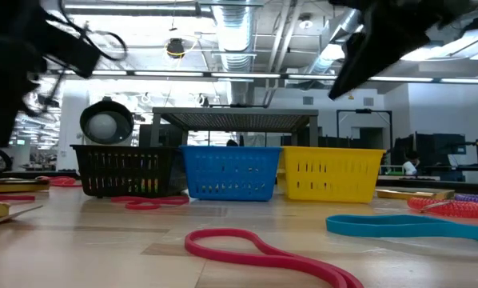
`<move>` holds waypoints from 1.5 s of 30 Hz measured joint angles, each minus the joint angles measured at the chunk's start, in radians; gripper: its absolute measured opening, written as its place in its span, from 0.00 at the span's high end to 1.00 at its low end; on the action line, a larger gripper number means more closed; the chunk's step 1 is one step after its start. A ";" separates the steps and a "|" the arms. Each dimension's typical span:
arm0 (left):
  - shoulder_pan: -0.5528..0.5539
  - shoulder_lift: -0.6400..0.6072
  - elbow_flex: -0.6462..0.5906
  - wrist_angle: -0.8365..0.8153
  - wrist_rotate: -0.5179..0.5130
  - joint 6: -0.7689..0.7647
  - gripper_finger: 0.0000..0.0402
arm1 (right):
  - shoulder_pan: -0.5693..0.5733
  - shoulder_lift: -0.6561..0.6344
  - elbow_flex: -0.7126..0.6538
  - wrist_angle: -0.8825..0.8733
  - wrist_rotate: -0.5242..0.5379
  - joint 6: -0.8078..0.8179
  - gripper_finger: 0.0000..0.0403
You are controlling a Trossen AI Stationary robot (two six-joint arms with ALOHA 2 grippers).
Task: Pick & Place Office Desk Supplies
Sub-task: Put the yellow crayon box into the yellow basket
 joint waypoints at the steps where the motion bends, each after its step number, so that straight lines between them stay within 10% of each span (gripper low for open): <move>1: -0.023 0.000 0.007 -0.003 0.001 -0.025 1.00 | 0.000 0.007 0.000 0.003 0.001 0.000 0.34; 10: -0.152 0.017 0.030 -0.023 -0.158 -0.194 1.00 | -0.002 0.011 -0.054 0.028 0.052 -0.007 0.34; 30: -0.033 0.164 0.067 -0.073 -0.102 -0.159 0.98 | 0.008 0.010 -0.092 0.065 0.079 -0.011 0.34; 45: 0.016 0.136 0.047 -0.022 -0.086 -0.091 0.52 | 0.008 0.010 -0.092 0.065 0.079 -0.010 0.34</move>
